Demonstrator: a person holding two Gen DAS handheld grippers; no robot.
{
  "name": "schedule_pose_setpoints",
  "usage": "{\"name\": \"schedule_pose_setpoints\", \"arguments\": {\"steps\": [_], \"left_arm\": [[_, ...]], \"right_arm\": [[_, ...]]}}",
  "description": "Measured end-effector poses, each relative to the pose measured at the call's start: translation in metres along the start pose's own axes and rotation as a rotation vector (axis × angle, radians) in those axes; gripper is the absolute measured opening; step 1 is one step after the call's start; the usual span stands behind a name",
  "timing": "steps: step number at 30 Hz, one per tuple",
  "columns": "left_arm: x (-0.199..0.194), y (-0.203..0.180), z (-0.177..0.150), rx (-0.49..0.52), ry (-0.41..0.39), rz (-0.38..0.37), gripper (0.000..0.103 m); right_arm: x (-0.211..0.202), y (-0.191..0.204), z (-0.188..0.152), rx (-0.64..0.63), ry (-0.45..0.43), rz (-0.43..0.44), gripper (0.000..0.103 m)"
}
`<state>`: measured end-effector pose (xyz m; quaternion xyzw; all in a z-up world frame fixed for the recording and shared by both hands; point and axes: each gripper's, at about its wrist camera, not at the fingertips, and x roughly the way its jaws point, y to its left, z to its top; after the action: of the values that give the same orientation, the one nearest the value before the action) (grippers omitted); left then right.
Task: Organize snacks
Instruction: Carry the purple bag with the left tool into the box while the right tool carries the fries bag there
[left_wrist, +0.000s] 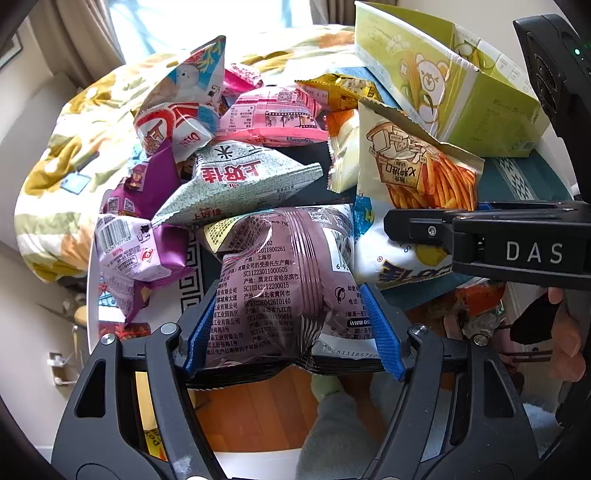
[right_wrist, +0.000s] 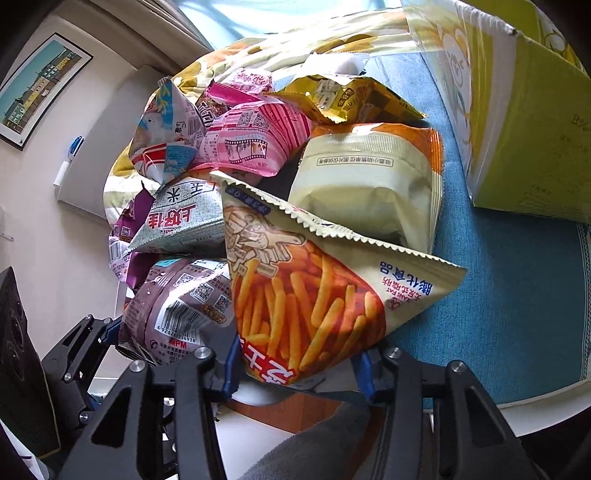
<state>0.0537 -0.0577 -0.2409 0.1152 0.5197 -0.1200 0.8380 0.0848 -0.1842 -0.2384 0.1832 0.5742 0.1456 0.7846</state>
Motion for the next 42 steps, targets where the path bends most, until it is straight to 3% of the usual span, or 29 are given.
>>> {"name": "schedule_pose_setpoints", "arguments": {"steps": [8,14,19,26,32,36,42], "left_arm": [[-0.037,-0.015,0.011,-0.004,-0.053,0.013,0.069],[-0.078,-0.038,0.035,-0.004,-0.141,0.038,0.069],[-0.108,-0.057,0.071,-0.058,-0.221,0.032,0.070],[-0.129,-0.091,0.134,-0.051,-0.327,0.009,0.070],[-0.117,-0.119,0.199,-0.005,-0.352,-0.027,0.070],[-0.089,-0.133,0.246,0.014,-0.334,-0.071,0.070],[-0.032,-0.154,0.305,0.060,-0.275,-0.114,0.070]], "right_arm": [[-0.045,0.003,0.009,-0.042,-0.069,-0.028,0.044],[-0.089,0.002,0.014,-0.083,-0.134,-0.042,0.044],[-0.141,-0.005,0.018,-0.137,-0.205,-0.018,0.044],[-0.200,-0.034,0.047,-0.175,-0.289,-0.016,0.044],[-0.232,-0.073,0.085,-0.178,-0.309,-0.061,0.044],[-0.232,-0.106,0.115,-0.087,-0.274,-0.128,0.044],[-0.227,-0.151,0.147,0.038,-0.245,-0.158,0.044]]}}
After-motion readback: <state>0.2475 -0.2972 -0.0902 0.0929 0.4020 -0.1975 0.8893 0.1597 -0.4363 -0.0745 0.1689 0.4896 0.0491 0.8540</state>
